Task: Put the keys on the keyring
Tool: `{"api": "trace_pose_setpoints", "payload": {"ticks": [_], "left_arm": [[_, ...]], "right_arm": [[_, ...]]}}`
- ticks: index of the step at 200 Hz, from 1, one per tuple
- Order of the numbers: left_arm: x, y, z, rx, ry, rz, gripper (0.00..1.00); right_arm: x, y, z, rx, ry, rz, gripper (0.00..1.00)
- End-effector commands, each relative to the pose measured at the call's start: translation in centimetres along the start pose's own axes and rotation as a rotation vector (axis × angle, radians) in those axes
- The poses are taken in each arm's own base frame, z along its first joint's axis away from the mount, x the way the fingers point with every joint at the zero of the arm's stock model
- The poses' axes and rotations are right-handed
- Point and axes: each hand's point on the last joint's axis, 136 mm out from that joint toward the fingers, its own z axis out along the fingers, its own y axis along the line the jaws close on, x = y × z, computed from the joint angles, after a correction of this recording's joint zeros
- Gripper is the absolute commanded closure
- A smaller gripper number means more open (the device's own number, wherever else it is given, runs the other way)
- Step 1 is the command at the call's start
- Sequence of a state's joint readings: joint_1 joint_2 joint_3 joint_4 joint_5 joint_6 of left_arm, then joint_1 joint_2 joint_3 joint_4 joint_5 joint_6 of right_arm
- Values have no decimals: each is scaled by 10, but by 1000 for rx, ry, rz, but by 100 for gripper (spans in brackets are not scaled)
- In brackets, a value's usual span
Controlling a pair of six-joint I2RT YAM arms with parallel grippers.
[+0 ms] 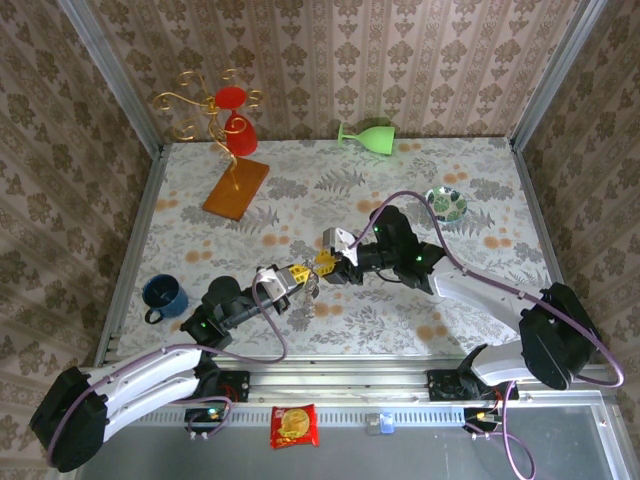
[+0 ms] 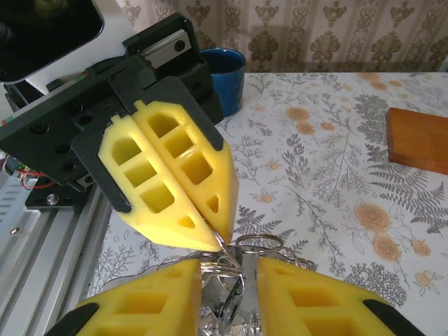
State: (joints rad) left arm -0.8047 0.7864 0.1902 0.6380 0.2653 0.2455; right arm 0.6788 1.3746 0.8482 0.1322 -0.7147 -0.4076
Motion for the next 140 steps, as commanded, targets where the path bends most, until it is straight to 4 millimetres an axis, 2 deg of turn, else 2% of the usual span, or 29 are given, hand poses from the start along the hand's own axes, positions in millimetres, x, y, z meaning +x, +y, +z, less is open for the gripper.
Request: {"api": "trace_pose_setpoints", "payload": {"ticks": [1, 93, 108, 131, 140], "left_arm": [[-14, -1, -1, 6, -64, -6, 100], [-16, -2, 1, 17, -72, -8, 100], [-16, -2, 1, 19, -75, -9, 100], [-17, -2, 1, 16, -76, -11, 100], [-15, -2, 0, 13, -71, -13, 100]], "right_arm": [[-10, 0, 9, -29, -18, -75, 73], [-5, -7, 18, -16, 3, -118, 78], [-9, -8, 19, -22, -11, -125, 84], [-12, -6, 20, -42, -23, -135, 100], [-12, -5, 19, -42, -14, -145, 100]]}}
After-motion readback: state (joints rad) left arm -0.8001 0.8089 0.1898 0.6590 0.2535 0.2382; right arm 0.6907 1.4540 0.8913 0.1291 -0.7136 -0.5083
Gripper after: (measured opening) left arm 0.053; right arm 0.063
